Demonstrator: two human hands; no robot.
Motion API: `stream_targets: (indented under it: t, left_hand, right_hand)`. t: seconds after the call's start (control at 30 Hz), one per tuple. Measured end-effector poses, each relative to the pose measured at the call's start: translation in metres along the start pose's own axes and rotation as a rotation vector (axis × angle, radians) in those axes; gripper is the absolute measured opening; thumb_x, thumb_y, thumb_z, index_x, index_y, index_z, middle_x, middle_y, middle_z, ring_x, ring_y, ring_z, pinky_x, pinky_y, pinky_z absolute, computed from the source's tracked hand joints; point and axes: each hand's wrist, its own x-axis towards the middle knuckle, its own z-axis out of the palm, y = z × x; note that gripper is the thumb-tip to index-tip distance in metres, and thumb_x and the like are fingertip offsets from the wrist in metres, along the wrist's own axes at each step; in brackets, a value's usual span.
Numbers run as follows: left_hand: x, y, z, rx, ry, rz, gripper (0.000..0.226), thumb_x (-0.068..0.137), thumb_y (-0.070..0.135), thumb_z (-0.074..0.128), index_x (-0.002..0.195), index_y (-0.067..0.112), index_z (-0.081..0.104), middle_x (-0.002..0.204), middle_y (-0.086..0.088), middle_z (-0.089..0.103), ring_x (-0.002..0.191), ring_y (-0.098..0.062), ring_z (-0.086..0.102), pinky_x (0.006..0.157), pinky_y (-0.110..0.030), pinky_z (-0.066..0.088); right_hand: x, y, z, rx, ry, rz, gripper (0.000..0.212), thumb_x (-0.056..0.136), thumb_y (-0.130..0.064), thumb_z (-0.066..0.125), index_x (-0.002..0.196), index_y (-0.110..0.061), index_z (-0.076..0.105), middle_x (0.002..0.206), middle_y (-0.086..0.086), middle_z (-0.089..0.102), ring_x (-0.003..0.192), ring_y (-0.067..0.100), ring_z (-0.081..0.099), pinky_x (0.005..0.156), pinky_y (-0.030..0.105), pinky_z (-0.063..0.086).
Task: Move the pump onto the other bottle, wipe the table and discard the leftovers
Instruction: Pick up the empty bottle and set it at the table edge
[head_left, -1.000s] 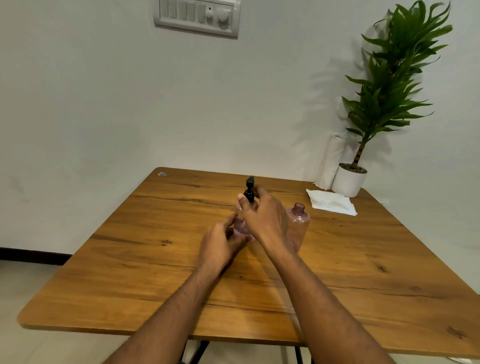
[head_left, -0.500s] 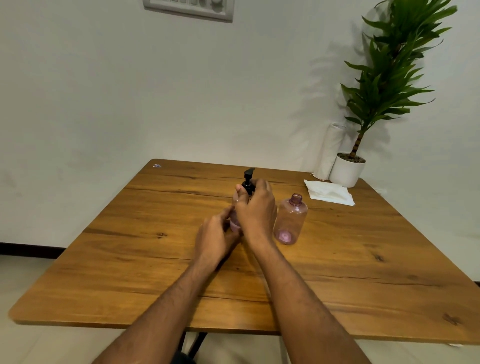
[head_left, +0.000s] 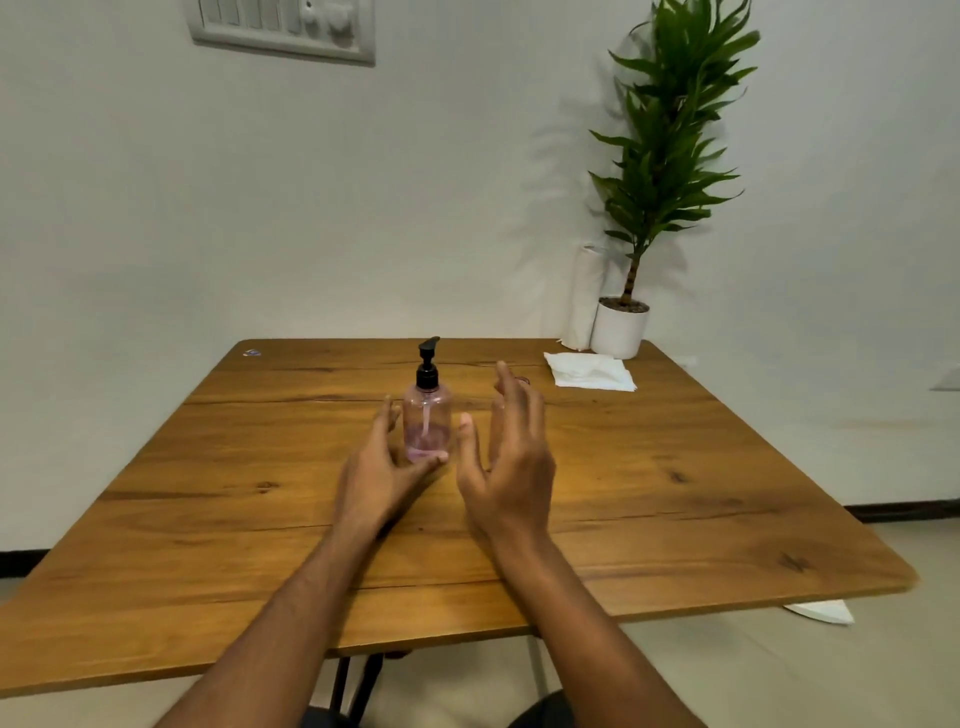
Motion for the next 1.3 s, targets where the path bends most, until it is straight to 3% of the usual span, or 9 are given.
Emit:
stream_targets:
  t: [0.13, 0.23, 0.37, 0.47, 0.53, 0.77, 0.9, 1.07, 1.3]
  left_hand:
    - [-0.015, 0.011, -0.003, 0.005, 0.423, 0.228, 0.061, 0.090, 0.025, 0.076, 0.145, 0.021, 0.050, 0.122, 0.000, 0.062, 0.109, -0.019, 0.060, 0.082, -0.023, 0.050]
    - [-0.037, 0.032, 0.010, -0.053, 0.329, 0.402, 0.029, 0.097, 0.015, 0.068, 0.124, 0.018, 0.062, 0.109, 0.003, 0.063, 0.094, -0.014, 0.063, 0.072, -0.024, 0.056]
    - [-0.044, 0.063, 0.050, -0.267, -0.112, 0.225, 0.049, 0.102, 0.042, 0.058, 0.148, 0.032, 0.046, 0.126, 0.029, 0.055, 0.116, 0.013, 0.054, 0.098, -0.015, 0.051]
    - [-0.036, 0.064, 0.070, -0.408, -0.206, 0.081, 0.070, 0.092, 0.079, 0.041, 0.155, 0.050, 0.030, 0.153, 0.015, 0.051, 0.140, -0.003, 0.047, 0.119, -0.039, 0.041]
    - [-0.035, 0.064, 0.071, -0.434, -0.228, 0.019, 0.073, 0.091, 0.078, 0.036, 0.156, 0.047, 0.030, 0.159, 0.008, 0.047, 0.144, -0.009, 0.044, 0.121, -0.043, 0.040]
    - [-0.066, 0.052, 0.000, -0.303, 0.003, 0.306, 0.063, 0.102, 0.067, 0.031, 0.156, 0.037, 0.042, 0.157, 0.021, 0.045, 0.146, 0.001, 0.040, 0.119, -0.037, 0.041]
    - [-0.058, 0.029, -0.075, -0.312, 0.151, 0.403, 0.069, 0.103, 0.063, 0.031, 0.151, 0.017, 0.051, 0.149, 0.000, 0.055, 0.133, -0.006, 0.056, 0.102, -0.022, 0.051]
    - [0.001, -0.018, -0.144, -0.346, 0.253, 0.197, 0.058, 0.099, 0.064, 0.036, 0.142, 0.032, 0.057, 0.131, 0.008, 0.068, 0.119, -0.008, 0.067, 0.095, -0.028, 0.056]
    - [0.085, -0.082, -0.197, -0.304, 0.221, -0.034, 0.071, 0.091, 0.082, 0.027, 0.132, 0.037, 0.064, 0.126, 0.012, 0.070, 0.120, -0.007, 0.066, 0.101, -0.029, 0.054]
  right_hand:
    - [0.004, 0.022, -0.024, -0.023, -0.004, 0.261, 0.070, 0.097, -0.026, 0.070, 0.160, -0.022, 0.038, 0.150, 0.001, 0.045, 0.105, 0.003, 0.054, 0.065, 0.002, 0.045]
    - [0.010, 0.039, -0.025, -0.002, -0.162, 0.433, 0.088, 0.095, -0.031, 0.075, 0.166, -0.029, 0.023, 0.165, -0.002, 0.031, 0.121, 0.007, 0.048, 0.076, 0.006, 0.038]
    - [0.011, 0.049, -0.017, 0.093, -0.321, 0.539, 0.095, 0.094, -0.029, 0.076, 0.168, -0.032, 0.018, 0.167, 0.001, 0.033, 0.141, 0.021, 0.048, 0.091, 0.025, 0.042]
    - [0.009, 0.059, -0.011, 0.195, -0.298, 0.554, 0.080, 0.095, -0.029, 0.074, 0.164, -0.033, 0.031, 0.154, 0.002, 0.054, 0.131, 0.016, 0.058, 0.098, 0.029, 0.052]
    - [0.006, 0.060, -0.009, 0.245, -0.281, 0.589, 0.073, 0.097, -0.024, 0.072, 0.160, -0.037, 0.037, 0.148, -0.001, 0.060, 0.122, 0.009, 0.063, 0.097, 0.031, 0.057]
    - [-0.022, -0.020, -0.017, 0.352, -0.088, 0.442, 0.066, 0.091, -0.026, 0.082, 0.150, -0.030, 0.051, 0.133, -0.015, 0.065, 0.114, 0.000, 0.067, 0.084, 0.023, 0.061]
    - [-0.031, -0.075, 0.023, 0.475, -0.192, 0.357, 0.074, 0.090, -0.025, 0.082, 0.154, -0.029, 0.045, 0.139, -0.018, 0.059, 0.117, -0.006, 0.065, 0.086, 0.017, 0.059]
    - [-0.018, -0.119, 0.123, 0.414, -0.493, 0.288, 0.089, 0.091, -0.014, 0.077, 0.162, -0.035, 0.028, 0.154, -0.011, 0.046, 0.126, 0.008, 0.060, 0.096, 0.027, 0.059]
    - [0.019, -0.131, 0.249, 0.437, -0.730, 0.398, 0.072, 0.087, -0.014, 0.074, 0.149, -0.040, 0.049, 0.131, -0.004, 0.068, 0.112, 0.020, 0.069, 0.089, 0.040, 0.063]
